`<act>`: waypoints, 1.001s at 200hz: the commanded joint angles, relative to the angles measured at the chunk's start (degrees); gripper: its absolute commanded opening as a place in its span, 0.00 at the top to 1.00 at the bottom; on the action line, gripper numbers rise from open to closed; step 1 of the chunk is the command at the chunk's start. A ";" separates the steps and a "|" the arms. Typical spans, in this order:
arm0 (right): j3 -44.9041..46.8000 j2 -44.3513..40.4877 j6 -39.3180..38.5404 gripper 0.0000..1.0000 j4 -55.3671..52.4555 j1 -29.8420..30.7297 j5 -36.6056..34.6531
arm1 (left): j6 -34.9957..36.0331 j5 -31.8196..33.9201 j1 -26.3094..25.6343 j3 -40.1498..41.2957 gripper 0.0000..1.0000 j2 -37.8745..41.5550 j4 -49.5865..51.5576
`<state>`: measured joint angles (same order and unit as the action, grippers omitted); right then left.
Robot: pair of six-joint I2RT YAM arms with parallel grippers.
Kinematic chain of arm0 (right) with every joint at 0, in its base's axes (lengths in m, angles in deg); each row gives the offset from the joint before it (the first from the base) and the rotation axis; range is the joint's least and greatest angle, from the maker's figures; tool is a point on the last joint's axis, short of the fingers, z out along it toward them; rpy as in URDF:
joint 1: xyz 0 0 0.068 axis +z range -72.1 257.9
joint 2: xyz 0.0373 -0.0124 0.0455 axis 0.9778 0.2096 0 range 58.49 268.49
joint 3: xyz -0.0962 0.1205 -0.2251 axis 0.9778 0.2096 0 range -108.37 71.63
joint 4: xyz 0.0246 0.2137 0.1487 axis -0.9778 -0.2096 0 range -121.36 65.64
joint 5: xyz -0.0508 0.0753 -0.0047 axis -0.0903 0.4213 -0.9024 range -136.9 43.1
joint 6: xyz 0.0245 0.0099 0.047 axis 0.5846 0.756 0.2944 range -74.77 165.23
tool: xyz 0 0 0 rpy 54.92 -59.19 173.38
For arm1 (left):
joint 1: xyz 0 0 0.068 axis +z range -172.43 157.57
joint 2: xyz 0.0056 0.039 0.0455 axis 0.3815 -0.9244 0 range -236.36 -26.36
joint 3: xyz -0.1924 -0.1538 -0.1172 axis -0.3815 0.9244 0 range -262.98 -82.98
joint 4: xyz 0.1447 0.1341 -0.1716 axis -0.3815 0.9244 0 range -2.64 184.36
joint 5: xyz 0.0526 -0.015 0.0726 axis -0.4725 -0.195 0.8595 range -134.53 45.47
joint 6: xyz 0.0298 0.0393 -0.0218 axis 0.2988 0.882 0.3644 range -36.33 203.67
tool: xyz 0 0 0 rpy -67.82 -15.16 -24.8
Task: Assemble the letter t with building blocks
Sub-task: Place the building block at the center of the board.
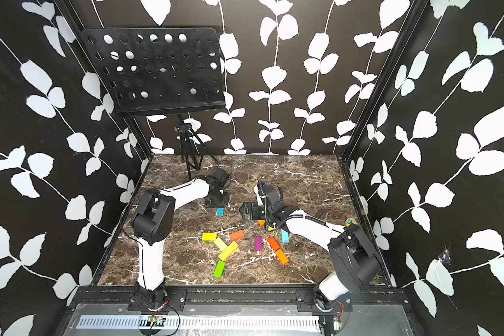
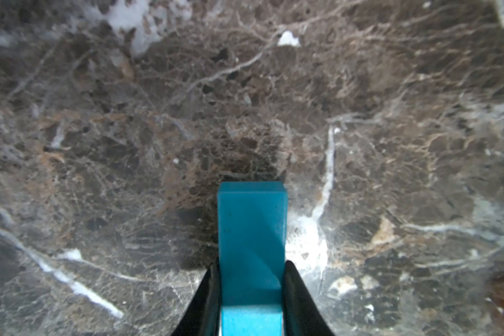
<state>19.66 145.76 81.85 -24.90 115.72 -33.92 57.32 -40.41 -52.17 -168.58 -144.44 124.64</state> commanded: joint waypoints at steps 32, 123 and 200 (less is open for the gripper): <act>-2.15 0.70 -1.16 0.01 1.50 -0.21 0.79 | -0.22 1.15 0.34 -2.98 0.84 -0.97 2.27; -2.35 1.06 -1.28 0.01 2.47 -0.28 2.21 | -0.60 1.06 1.08 -5.41 0.81 -3.46 3.18; -1.69 0.69 -1.39 0.01 2.44 -0.30 2.75 | -1.61 0.45 1.07 -5.10 0.74 -3.82 2.59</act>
<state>18.74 146.94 80.98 -24.37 115.72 -31.45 56.62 -39.77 -51.51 -173.02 -147.33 126.48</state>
